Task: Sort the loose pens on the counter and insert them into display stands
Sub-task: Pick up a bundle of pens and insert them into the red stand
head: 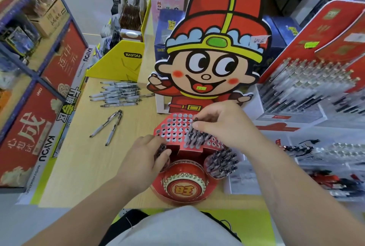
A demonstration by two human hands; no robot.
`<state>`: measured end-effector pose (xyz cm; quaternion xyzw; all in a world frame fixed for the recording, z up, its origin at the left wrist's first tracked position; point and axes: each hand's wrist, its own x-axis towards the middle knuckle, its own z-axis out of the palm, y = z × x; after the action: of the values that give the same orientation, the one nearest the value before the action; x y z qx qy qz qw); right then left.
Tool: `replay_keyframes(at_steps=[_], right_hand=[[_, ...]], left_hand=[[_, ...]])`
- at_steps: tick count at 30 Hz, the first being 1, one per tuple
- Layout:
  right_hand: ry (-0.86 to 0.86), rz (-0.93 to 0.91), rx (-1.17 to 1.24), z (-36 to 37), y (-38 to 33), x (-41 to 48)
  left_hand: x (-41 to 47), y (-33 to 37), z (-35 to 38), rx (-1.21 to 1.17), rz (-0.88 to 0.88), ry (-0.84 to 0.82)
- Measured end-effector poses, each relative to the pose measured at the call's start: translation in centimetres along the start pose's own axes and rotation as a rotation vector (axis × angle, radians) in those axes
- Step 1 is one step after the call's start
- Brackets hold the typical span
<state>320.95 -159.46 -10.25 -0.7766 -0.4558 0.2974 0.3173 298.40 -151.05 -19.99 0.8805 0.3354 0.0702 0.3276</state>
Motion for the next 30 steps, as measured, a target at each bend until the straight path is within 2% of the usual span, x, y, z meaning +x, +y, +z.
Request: replay_keyframes(at_steps=[4,13,19,21,23,25,27,30], right_hand=[[-0.053,0.023,-0.043,0.4,-0.2,0.4],[-0.110,-0.068,-0.249,0.5,-1.0,0.2],[-0.114,-0.080,-0.250,0.6,-0.7,0.3],[-0.141,-0.075,-0.178,0.0,-0.3,0.1],[-0.019,-0.034,0.034,-1.1,0.2,-0.3],[0.220,0.017,0.249,-2.2,0.4,-0.9],[0.372,0.032,0.291,-2.6,0.3,-1.5],[0.407,-0.016,0.206,-1.4,-1.3,-2.1]], left_hand=[[0.0,-0.1,0.0,0.002,-0.007,-0.012],[0.1,-0.1,0.2,0.016,-0.024,-0.011],[0.1,-0.1,0.3,0.034,-0.033,-0.020],[0.1,-0.1,0.2,0.032,-0.041,-0.040],[-0.1,-0.3,-0.2,0.030,-0.042,-0.055],[-0.3,-0.6,-0.8,-0.004,-0.050,-0.041],[-0.7,-1.1,-1.6,-0.037,-0.077,-0.015],[-0.8,-2.4,-3.0,-0.052,-0.120,0.013]])
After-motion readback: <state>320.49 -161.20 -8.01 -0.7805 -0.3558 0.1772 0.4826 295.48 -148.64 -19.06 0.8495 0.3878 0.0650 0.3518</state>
